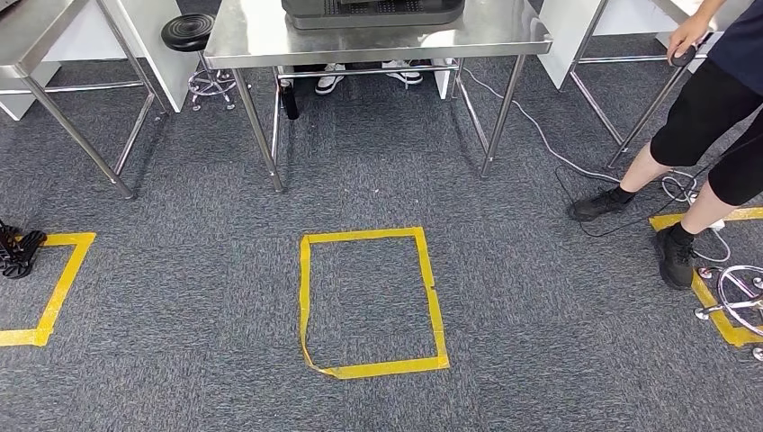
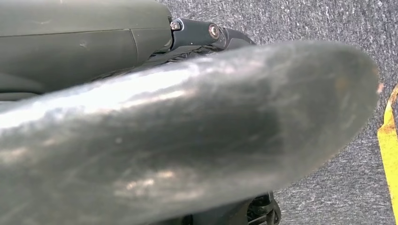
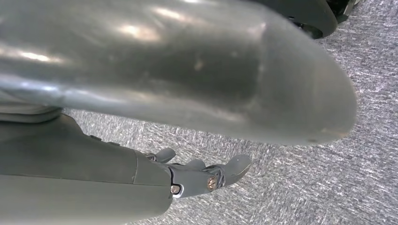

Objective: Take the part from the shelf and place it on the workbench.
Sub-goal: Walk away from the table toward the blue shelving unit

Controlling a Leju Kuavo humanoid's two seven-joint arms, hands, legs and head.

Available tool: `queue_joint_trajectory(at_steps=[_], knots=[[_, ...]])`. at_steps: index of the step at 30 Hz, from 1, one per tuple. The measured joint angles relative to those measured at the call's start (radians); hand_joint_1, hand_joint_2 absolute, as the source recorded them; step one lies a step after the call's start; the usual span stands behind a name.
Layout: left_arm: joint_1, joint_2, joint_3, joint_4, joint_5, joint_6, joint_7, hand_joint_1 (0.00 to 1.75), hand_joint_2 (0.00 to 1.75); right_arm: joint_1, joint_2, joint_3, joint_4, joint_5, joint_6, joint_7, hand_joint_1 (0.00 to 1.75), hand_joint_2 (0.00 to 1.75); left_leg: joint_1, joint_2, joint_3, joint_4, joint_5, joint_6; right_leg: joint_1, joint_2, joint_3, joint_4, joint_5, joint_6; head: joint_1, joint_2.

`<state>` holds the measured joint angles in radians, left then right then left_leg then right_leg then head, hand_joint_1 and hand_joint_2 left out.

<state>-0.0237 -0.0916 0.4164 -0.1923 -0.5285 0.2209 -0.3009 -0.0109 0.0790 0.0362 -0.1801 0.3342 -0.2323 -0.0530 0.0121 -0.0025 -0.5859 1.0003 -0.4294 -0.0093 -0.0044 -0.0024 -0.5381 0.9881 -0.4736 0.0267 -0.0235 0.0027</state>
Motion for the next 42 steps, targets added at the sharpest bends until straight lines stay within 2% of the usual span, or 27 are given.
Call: queue_joint_trajectory(at_steps=[31,34,35,37,39,40,41,42], knots=[[0.0,0.0,0.021,0.0,-0.002,0.0,-0.005,0.0,0.0,0.0,0.0,0.0,0.001,0.0,-0.004,0.01,0.0,0.0,0.0,0.0,0.0,0.0,0.0,0.0,0.0,0.0,0.0,0.0,0.0,0.0,0.0,0.0],[0.0,0.001,0.022,0.0,-0.003,0.0,-0.005,0.0,0.0,0.0,0.001,0.0,0.001,0.0,-0.005,0.01,0.0,0.0,-0.002,0.0,-0.002,0.002,0.0,0.013,-0.007,0.0,0.008,-0.006,0.005,0.008,-0.001,0.0],[0.0,0.001,0.023,0.0,-0.003,0.0,-0.005,0.0,0.0,0.0,0.0,0.0,0.001,0.0,-0.005,0.011,0.0,0.0,0.003,0.001,0.001,-0.007,0.005,0.019,-0.007,0.0,0.01,-0.006,0.005,0.011,-0.001,0.0],[0.0,-0.001,0.024,0.0,-0.003,0.0,-0.006,0.0,0.0,0.0,-0.002,0.0,0.001,0.001,-0.007,0.011,0.0,0.0,0.014,0.004,0.012,-0.032,0.019,0.027,-0.002,0.001,-0.007,0.027,-0.017,0.011,0.001,0.0],[-0.001,-0.002,0.026,0.0,-0.004,0.0,-0.006,0.0,0.0,0.0,-0.004,0.0,0.001,0.003,-0.008,0.011,0.0,0.0,0.021,0.007,0.012,-0.044,0.029,0.029,-0.007,0.002,-0.059,0.134,-0.069,0.01,0.005,0.0],[-0.002,-0.002,0.027,0.0,-0.004,0.0,-0.006,0.0,0.0,0.0,-0.005,0.0,0.002,0.003,-0.008,0.011,0.0,0.0,0.024,0.009,0.009,-0.044,0.031,0.027,-0.013,0.002,-0.091,0.199,-0.095,0.014,0.006,0.0],[-0.002,-0.002,0.027,0.0,-0.004,0.0,-0.006,0.0,0.0,0.0,-0.006,0.0,0.002,0.004,-0.008,0.012,0.0,0.0,0.026,0.01,0.005,-0.044,0.033,0.023,-0.02,0.002,-0.115,0.246,-0.11,0.022,0.006,0.0],[-0.001,-0.002,0.027,0.0,-0.005,0.0,-0.006,0.0,0.0,0.002,-0.008,0.0,0.002,0.004,-0.008,0.012,0.0,0.0,0.031,0.011,0.002,-0.043,0.035,0.018,-0.028,0.001,-0.121,0.26,-0.111,0.035,0.006,0.0]])
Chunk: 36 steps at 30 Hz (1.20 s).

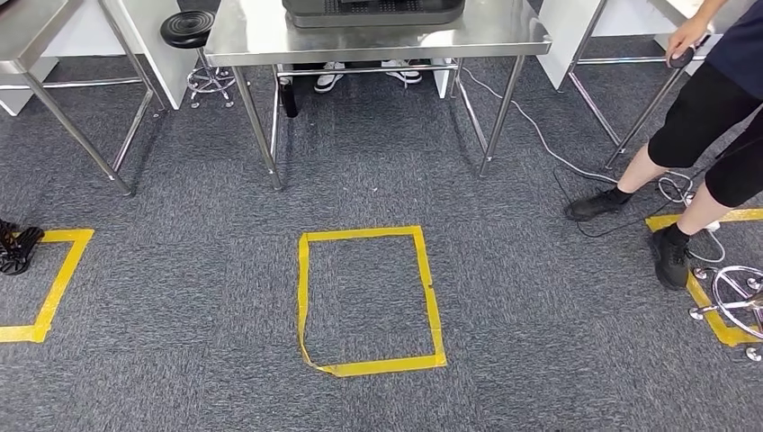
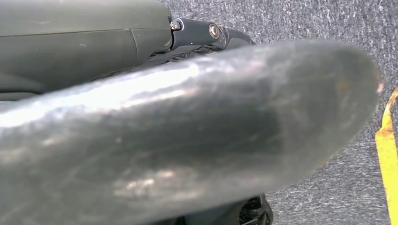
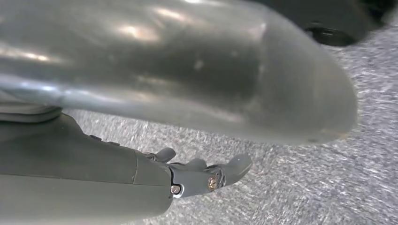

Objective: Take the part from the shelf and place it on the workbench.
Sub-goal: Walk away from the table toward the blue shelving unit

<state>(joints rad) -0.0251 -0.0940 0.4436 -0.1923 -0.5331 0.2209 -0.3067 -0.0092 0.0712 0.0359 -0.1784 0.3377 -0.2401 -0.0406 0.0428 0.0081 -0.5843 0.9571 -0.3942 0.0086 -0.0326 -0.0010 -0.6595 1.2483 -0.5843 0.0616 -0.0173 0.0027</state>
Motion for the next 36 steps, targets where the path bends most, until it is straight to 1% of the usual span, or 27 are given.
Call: queue_joint_trajectory(at_steps=[1,3,4,5,6,8,9,10,11,13,14,15,16,17,18,20,21,23,25,26,28,30,31,32,33,35,36], knots=[[0.0,0.0,0.0,0.0,0.0,0.0,0.0,0.0,0.0,0.001,-0.002,0.0,0.0,0.0,0.0,0.0,0.0,0.0,0.007,0.0,-0.003,0.001,0.002,-0.008,-0.009,-0.001,0.015,-0.028,0.015,0.018,0.0,0.0],[0.0,0.0,0.001,0.0,0.0,0.0,0.0,0.0,0.0,0.001,-0.003,0.0,0.0,0.0,0.0,0.001,0.0,0.0,0.019,0.001,-0.011,0.012,0.003,-0.031,-0.027,-0.008,0.09,-0.166,0.066,0.056,0.002,0.0],[0.001,0.002,0.001,-0.001,0.0,0.0,0.0,0.0,0.0,0.0,-0.001,0.0,0.0,0.0,0.0,0.001,0.0,0.0,0.023,0.002,-0.014,0.018,0.0,-0.045,-0.03,-0.01,0.118,-0.223,0.085,0.063,0.007,0.0],[0.001,0.003,0.002,-0.001,0.0,0.0,0.0,0.0,0.0,-0.002,0.001,0.0,0.0,0.0,0.0,0.001,0.0,0.0,0.023,0.004,-0.014,0.023,-0.004,-0.057,-0.031,-0.012,0.133,-0.255,0.094,0.057,0.008,0.0],[0.001,0.005,0.002,-0.002,-0.001,0.0,0.0,0.0,0.0,-0.004,0.002,0.0,0.0,0.0,-0.001,0.001,0.0,0.0,0.021,0.006,-0.012,0.023,-0.008,-0.067,-0.029,-0.013,0.133,-0.259,0.095,0.043,0.008,0.0],[0.002,0.004,0.003,-0.002,-0.001,0.0,0.0,0.0,0.0,-0.003,0.001,-0.001,0.0,0.001,-0.001,0.002,0.0,0.0,0.024,0.008,-0.003,0.015,-0.009,-0.078,-0.023,-0.006,0.127,-0.251,0.098,0.007,0.001,0.0],[0.003,0.003,0.003,-0.002,-0.001,0.0,0.0,0.0,0.0,-0.002,0.0,-0.001,0.001,0.002,-0.001,0.002,0.0,0.0,0.027,0.008,-0.003,0.019,-0.016,-0.078,-0.022,-0.005,0.129,-0.25,0.101,-0.004,-0.002,0.0],[0.003,0.003,0.003,-0.002,-0.002,0.0,0.0,0.0,0.0,-0.002,0.001,-0.001,0.001,0.002,-0.001,0.003,0.0,0.0,0.028,0.007,-0.011,0.042,-0.036,-0.076,-0.02,-0.003,0.129,-0.25,0.105,-0.013,-0.005,0.0],[0.003,0.003,0.004,-0.002,-0.002,0.0,-0.001,0.0,0.0,-0.002,0.001,-0.001,0.001,0.002,-0.001,0.004,0.0,0.0,0.026,0.006,-0.03,0.091,-0.073,-0.071,-0.018,-0.001,0.128,-0.25,0.109,-0.021,-0.007,0.0],[0.004,0.003,0.004,-0.002,-0.004,0.0,-0.001,0.0,0.0,-0.001,0.001,-0.001,0.001,0.003,-0.001,0.004,0.0,0.0,0.015,0.001,-0.092,0.239,-0.161,-0.059,-0.008,0.002,0.124,-0.249,0.114,-0.03,-0.01,0.0],[0.004,0.003,0.004,-0.002,-0.005,0.0,-0.001,0.0,0.0,0.0,0.001,-0.001,0.001,0.004,-0.001,0.004,0.0,0.0,0.009,0.0,-0.118,0.304,-0.19,-0.053,-0.002,0.005,0.121,-0.248,0.115,-0.033,-0.01,0.0],[0.005,0.003,0.004,-0.002,-0.006,0.0,-0.001,0.0,0.0,0.002,0.001,-0.001,0.001,0.004,-0.001,0.004,0.0,0.0,0.003,-0.001,-0.129,0.335,-0.197,-0.045,0.004,0.009,0.12,-0.248,0.115,-0.035,-0.01,0.0],[0.005,0.003,0.004,-0.002,-0.008,0.0,-0.001,0.0,0.0,0.003,0.001,-0.001,0.001,0.005,-0.001,0.004,0.0,0.0,-0.002,-0.003,-0.12,0.327,-0.185,-0.036,0.01,0.014,0.12,-0.248,0.115,-0.036,-0.01,0.0],[0.005,0.003,0.004,-0.002,-0.008,0.0,-0.001,0.0,0.0,0.003,0.001,-0.001,0.001,0.006,-0.001,0.005,0.0,0.0,-0.007,-0.007,-0.094,0.282,-0.158,-0.025,0.013,0.021,0.122,-0.248,0.115,-0.036,-0.01,0.0],[0.005,0.003,0.004,-0.002,-0.009,0.0,-0.001,0.0,0.0,0.003,0.001,-0.001,0.001,0.006,-0.001,0.006,0.0,0.0,-0.011,-0.021,-0.056,0.214,-0.126,-0.015,0.016,0.029,0.123,-0.247,0.114,-0.036,-0.01,0.0],[0.006,0.003,0.004,-0.001,-0.01,0.0,-0.001,0.0,0.0,0.001,0.002,-0.001,0.001,0.007,-0.001,0.007,0.0,0.0,-0.016,-0.047,0.002,0.106,-0.087,-0.005,0.024,0.044,0.122,-0.245,0.113,-0.034,-0.009,0.0],[0.005,0.003,0.004,-0.001,-0.01,0.0,-0.001,0.0,0.0,0.001,0.002,-0.001,0.001,0.008,-0.001,0.007,0.0,0.0,-0.019,-0.054,0.013,0.082,-0.081,-0.005,0.025,0.049,0.119,-0.244,0.113,-0.031,-0.009,0.0],[0.004,0.003,0.004,-0.001,-0.011,0.0,-0.002,0.0,0.0,0.002,0.002,-0.001,0.001,0.008,-0.001,0.007,0.0,0.0,-0.026,-0.041,0.013,0.075,-0.079,-0.005,0.023,0.059,0.111,-0.246,0.116,-0.024,-0.009,0.0],[0.004,0.002,0.004,-0.001,-0.012,0.0,-0.002,0.0,0.0,0.003,0.0,-0.001,0.001,0.009,-0.001,0.007,0.0,0.0,-0.026,-0.027,0.014,0.068,-0.074,0.006,0.021,0.054,0.097,-0.228,0.105,-0.018,-0.008,0.0],[0.003,0.001,0.004,-0.001,-0.012,0.0,-0.002,0.0,0.0,0.002,-0.001,-0.001,0.001,0.01,-0.001,0.007,0.0,0.0,-0.025,-0.019,0.013,0.065,-0.071,0.012,0.022,0.043,0.076,-0.192,0.086,-0.018,-0.007,0.0],[0.003,0.002,0.004,-0.001,-0.012,0.0,-0.002,0.0,0.0,0.001,-0.002,-0.001,0.001,0.011,-0.001,0.007,0.0,0.0,-0.027,-0.001,0.009,0.063,-0.07,0.018,0.021,0.02,0.012,-0.064,0.028,-0.024,-0.005,0.0],[0.004,0.002,0.004,-0.001,-0.012,0.0,-0.002,0.0,0.0,0.003,-0.002,-0.001,0.002,0.012,-0.001,0.007,0.0,0.0,-0.029,0.019,0.007,0.063,-0.07,0.019,0.021,0.013,-0.04,0.043,-0.008,-0.02,-0.005,0.0],[0.004,0.001,0.004,-0.001,-0.012,0.0,-0.002,0.0,0.0,0.004,-0.002,-0.001,0.002,0.011,-0.001,0.007,0.0,0.0,-0.03,0.029,0.007,0.063,-0.07,0.019,0.021,0.01,-0.039,0.043,-0.002,-0.013,-0.004,0.0],[0.004,0.001,0.004,-0.001,-0.012,0.0,-0.002,0.0,0.0,0.004,-0.002,-0.001,0.002,0.01,-0.001,0.007,0.0,0.0,-0.03,0.038,0.007,0.063,-0.07,0.019,0.021,0.004,-0.014,-0.002,0.018,-0.004,-0.004,0.0],[0.003,0.0,0.004,-0.001,-0.012,0.0,-0.002,0.0,0.0,0.004,-0.003,-0.001,0.002,0.01,-0.001,0.007,0.0,0.0,-0.031,0.047,0.008,0.064,-0.07,0.018,0.022,-0.01,0.027,-0.077,0.046,0.003,-0.004,0.0],[0.003,0.0,0.004,-0.001,-0.012,0.0,-0.002,0.0,0.0,0.0,-0.004,-0.001,0.002,0.01,-0.001,0.007,0.0,0.0,-0.036,0.064,0.012,0.064,-0.072,0.014,0.028,-0.054,0.1,-0.214,0.089,0.0,-0.005,0.0],[0.003,-0.001,0.004,-0.001,-0.012,0.0,-0.002,0.0,0.0,-0.002,-0.004,-0.001,0.002,0.011,-0.001,0.007,0.0,0.0,-0.038,0.072,0.014,0.064,-0.073,0.009,0.032,-0.067,0.116,-0.247,0.099,-0.007,-0.006,0.0]])
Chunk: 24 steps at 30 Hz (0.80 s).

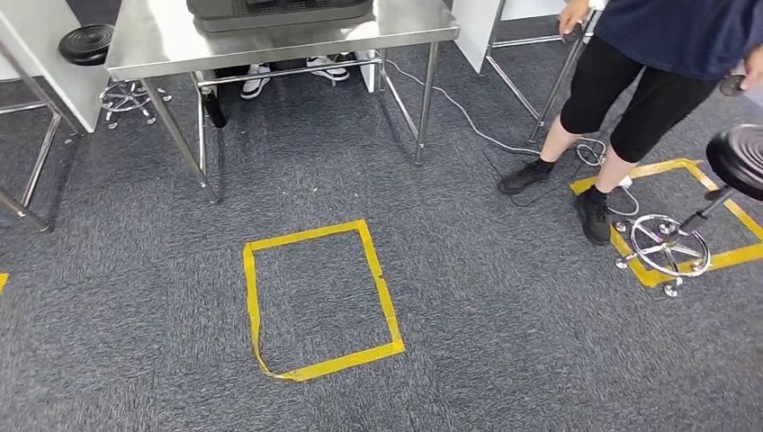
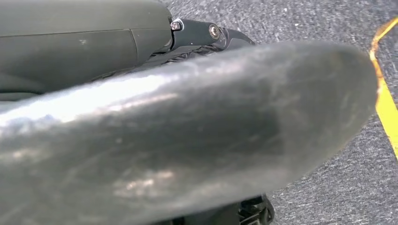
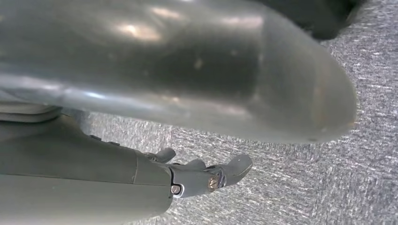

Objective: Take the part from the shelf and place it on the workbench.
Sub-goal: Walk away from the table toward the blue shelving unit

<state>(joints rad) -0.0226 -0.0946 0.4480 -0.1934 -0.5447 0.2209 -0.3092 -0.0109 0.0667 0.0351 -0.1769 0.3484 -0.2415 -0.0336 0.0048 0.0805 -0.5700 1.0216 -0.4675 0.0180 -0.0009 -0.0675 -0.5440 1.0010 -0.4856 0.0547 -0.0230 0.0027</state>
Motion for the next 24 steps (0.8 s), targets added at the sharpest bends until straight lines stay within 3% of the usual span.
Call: queue_joint_trajectory(at_steps=[1,3,5,7,9,10,11,12,14,16,18,20,22,24], knots=[[0.0,0.0,0.0,0.0,0.0,0.0,0.0,0.0,0.0,-0.001,0.0,0.0,0.0,0.0,0.0,0.0,0.0,0.0,-0.002,0.009,0.003,-0.001,-0.001,-0.005,0.003,-0.002,0.002,-0.01,0.004,-0.009,-0.001,0.0],[-0.002,0.0,0.0,0.0,0.001,0.0,0.0,0.0,0.0,0.0,0.001,0.0,0.0,0.0,0.0,0.0,0.0,0.0,0.0,0.022,0.01,-0.003,-0.003,-0.018,-0.002,0.021,0.003,-0.016,0.015,-0.023,-0.001,0.0],[-0.001,-0.001,0.001,0.0,0.001,0.0,0.0,0.0,0.0,0.002,0.001,0.0,0.001,-0.001,0.0,0.002,0.0,0.0,0.004,-0.006,0.003,0.031,-0.034,-0.028,-0.014,0.043,0.011,-0.024,0.026,-0.036,-0.005,0.0],[0.001,0.0,0.002,0.0,0.0,0.001,0.0,0.0,0.0,0.003,0.001,0.0,0.001,-0.002,0.0,0.003,0.0,0.0,0.008,-0.058,-0.04,0.141,-0.104,-0.034,-0.019,0.064,0.015,-0.027,0.032,-0.043,-0.01,0.0],[0.003,0.0,0.003,0.0,0.0,0.002,0.0,0.0,0.0,0.004,0.003,0.0,0.001,-0.002,0.0,0.003,0.0,0.0,0.01,-0.078,-0.091,0.255,-0.151,-0.04,-0.02,0.088,0.014,-0.025,0.033,-0.045,-0.011,0.0],[0.004,0.0,0.003,0.0,0.0,0.002,0.0,0.0,0.0,0.005,0.004,0.0,0.001,-0.002,0.0,0.003,0.0,0.0,0.011,-0.081,-0.099,0.271,-0.147,-0.042,-0.02,0.102,0.014,-0.024,0.033,-0.045,-0.011,0.0],[0.004,0.0,0.003,0.0,0.0,0.002,0.0,0.0,0.0,0.005,0.005,0.0,0.001,-0.002,0.0,0.003,0.0,0.0,0.014,-0.083,-0.089,0.246,-0.121,-0.044,-0.022,0.117,0.015,-0.022,0.032,-0.044,-0.011,0.0],[0.004,0.0,0.003,0.0,0.0,0.002,0.0,0.0,0.0,0.005,0.006,0.0,0.001,-0.002,0.0,0.003,0.0,0.0,0.018,-0.09,-0.062,0.187,-0.083,-0.046,-0.025,0.132,0.015,-0.019,0.031,-0.041,-0.011,0.0],[0.005,0.0,0.003,0.001,0.0,0.003,0.0,0.0,0.0,0.004,0.006,0.0,0.001,-0.002,0.0,0.003,0.0,0.0,0.029,-0.136,-0.004,0.063,-0.031,-0.052,-0.026,0.159,0.009,-0.005,0.024,-0.029,-0.012,0.0],[0.004,0.0,0.003,0.002,0.0,0.003,0.0,0.0,0.0,0.004,0.005,0.0,0.001,-0.002,0.0,0.003,0.0,0.0,0.029,-0.164,0.014,0.018,-0.025,-0.047,-0.026,0.18,-0.006,0.002,0.023,-0.013,-0.014,0.0],[0.001,-0.001,0.003,0.002,0.0,0.003,0.0,0.0,0.0,0.007,0.005,0.0,0.001,-0.002,0.0,0.003,0.0,0.0,0.023,-0.144,0.011,0.014,-0.02,-0.031,-0.029,0.194,-0.02,-0.001,0.029,0.002,-0.014,0.0],[0.0,-0.001,0.003,0.001,0.0,0.003,0.0,0.0,0.0,0.009,0.005,0.0,0.001,-0.002,0.0,0.004,0.0,0.0,0.022,-0.121,0.01,0.009,-0.015,-0.012,-0.026,0.154,-0.042,0.028,0.014,0.007,-0.012,0.0],[0.001,-0.001,0.003,0.001,0.0,0.003,0.0,0.0,0.0,0.006,0.005,0.0,0.001,-0.002,0.0,0.004,0.0,0.0,0.019,-0.094,0.007,0.006,-0.014,0.0,-0.023,0.096,-0.1,0.139,-0.038,0.001,-0.008,0.0],[0.002,0.0,0.003,0.001,0.0,0.003,0.0,0.0,0.0,0.004,0.005,0.0,0.001,-0.002,0.0,0.004,0.0,0.0,0.014,-0.063,0.004,0.006,-0.014,0.004,-0.023,0.079,-0.166,0.272,-0.088,-0.001,-0.006,0.0]])
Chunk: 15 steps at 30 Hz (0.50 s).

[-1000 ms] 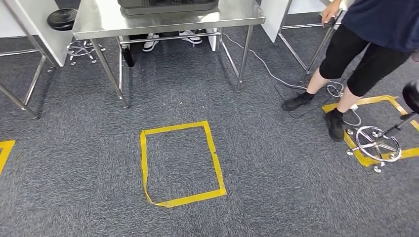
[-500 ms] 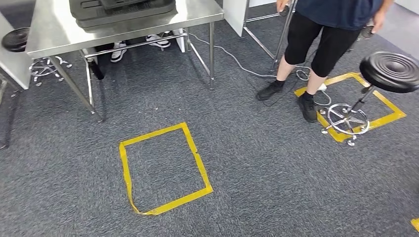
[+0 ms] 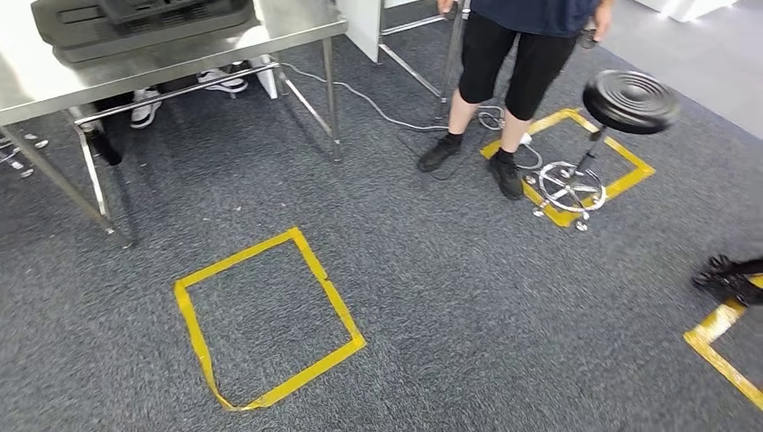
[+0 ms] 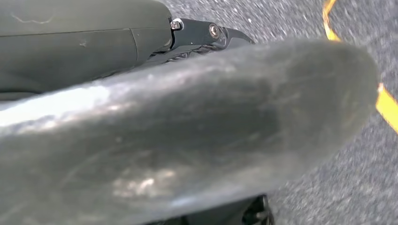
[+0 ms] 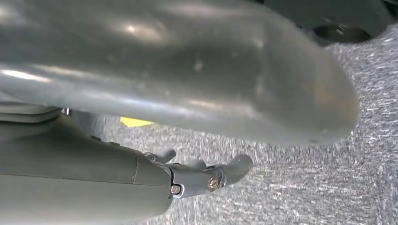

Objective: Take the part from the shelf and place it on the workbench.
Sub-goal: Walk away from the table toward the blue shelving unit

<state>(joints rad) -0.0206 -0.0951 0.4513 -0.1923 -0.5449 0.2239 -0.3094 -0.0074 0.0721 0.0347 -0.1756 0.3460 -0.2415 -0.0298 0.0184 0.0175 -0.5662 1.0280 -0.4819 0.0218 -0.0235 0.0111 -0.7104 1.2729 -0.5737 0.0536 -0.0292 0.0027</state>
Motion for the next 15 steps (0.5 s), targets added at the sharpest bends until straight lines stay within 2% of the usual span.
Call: queue_joint_trajectory(at_steps=[1,2,3,4,5,6,7,9,10,12,13,14,15], knots=[[0.0,0.0,0.0,0.0,0.0,0.0,0.0,0.0,0.0,0.001,0.0,0.0,0.0,0.0,0.0,0.0,0.0,0.0,-0.002,0.014,-0.001,0.0,0.0,0.001,0.0,-0.002,-0.012,0.026,-0.006,0.004,0.0,0.0],[0.0,0.0,0.0,0.0,0.0,0.0,0.0,0.0,0.0,0.002,0.0,0.0,0.0,0.0,0.0,0.0,0.0,0.0,-0.003,0.027,-0.001,0.0,0.0,0.001,0.001,-0.005,0.001,0.008,0.005,0.01,0.0,0.0],[-0.001,0.0,0.0,0.0,0.0,0.0,0.0,0.0,0.0,0.003,0.0,0.0,0.0,-0.001,0.0,0.0,0.0,0.0,-0.004,0.038,0.0,0.0,-0.001,0.001,0.002,-0.012,0.034,-0.05,0.027,0.016,0.0,0.0],[-0.002,0.0,0.0,0.0,0.0,0.0,0.0,0.0,0.0,0.002,-0.001,0.0,0.0,-0.001,0.0,0.0,0.0,0.0,-0.005,0.049,0.001,0.0,-0.001,0.0,0.005,-0.032,0.08,-0.131,0.053,0.019,0.001,0.0],[-0.002,0.0,0.0,0.0,0.0,0.0,0.0,0.0,0.0,0.001,-0.001,0.0,0.0,-0.001,0.0,0.0,0.0,0.0,-0.007,0.059,0.003,0.0,-0.002,-0.002,0.009,-0.054,0.119,-0.202,0.075,0.017,0.001,0.0],[-0.002,-0.001,0.0,0.0,0.0,0.0,0.0,0.0,0.0,-0.002,-0.001,0.0,0.0,-0.001,0.0,0.001,0.0,0.0,-0.009,0.069,0.005,0.0,-0.003,-0.006,0.014,-0.071,0.144,-0.25,0.089,0.011,0.0,0.0],[-0.003,-0.001,0.0,0.0,0.0,0.0,0.0,0.0,0.0,-0.004,-0.001,0.0,0.0,-0.001,0.0,0.001,0.0,0.0,-0.01,0.079,0.007,-0.001,-0.005,-0.012,0.018,-0.08,0.154,-0.273,0.097,0.002,0.0,0.0],[-0.004,-0.001,0.0,0.0,-0.001,0.0,0.0,0.0,0.0,-0.004,-0.001,0.0,0.0,-0.001,0.0,0.002,0.0,0.0,-0.009,0.097,0.015,-0.006,-0.005,-0.024,0.022,-0.061,0.151,-0.278,0.106,-0.014,-0.001,0.0],[-0.005,-0.002,0.0,-0.001,-0.001,0.0,0.0,0.0,0.0,-0.002,0.0,0.0,0.0,-0.001,0.0,0.003,0.0,0.0,-0.007,0.092,0.018,-0.004,-0.01,-0.031,0.017,-0.049,0.155,-0.284,0.112,-0.021,-0.002,0.0],[-0.005,-0.002,0.0,-0.001,-0.001,0.0,0.0,0.0,0.0,0.001,0.0,0.0,0.0,-0.001,0.0,0.005,0.0,0.0,-0.005,0.048,0.005,0.043,-0.047,-0.039,0.005,-0.028,0.167,-0.295,0.126,-0.034,-0.006,0.0],[-0.003,-0.002,0.0,-0.001,-0.001,0.0,0.0,0.0,0.0,0.001,0.001,0.0,0.0,-0.002,0.0,0.006,0.0,0.0,-0.003,0.017,-0.018,0.098,-0.081,-0.042,0.0,-0.018,0.171,-0.296,0.128,-0.037,-0.008,0.0],[-0.001,-0.001,0.001,-0.001,-0.001,0.0,0.0,0.0,0.0,0.001,0.0,0.0,0.0,-0.002,0.0,0.007,0.0,0.0,-0.003,-0.004,-0.047,0.164,-0.115,-0.043,0.0,-0.007,0.171,-0.296,0.129,-0.039,-0.009,0.0],[0.001,-0.001,0.001,-0.001,-0.001,0.0,0.0,0.0,0.0,0.0,0.001,0.0,0.0,-0.002,0.0,0.007,0.0,0.0,-0.002,-0.014,-0.076,0.222,-0.138,-0.045,0.001,0.007,0.171,-0.295,0.129,-0.039,-0.01,0.0]])
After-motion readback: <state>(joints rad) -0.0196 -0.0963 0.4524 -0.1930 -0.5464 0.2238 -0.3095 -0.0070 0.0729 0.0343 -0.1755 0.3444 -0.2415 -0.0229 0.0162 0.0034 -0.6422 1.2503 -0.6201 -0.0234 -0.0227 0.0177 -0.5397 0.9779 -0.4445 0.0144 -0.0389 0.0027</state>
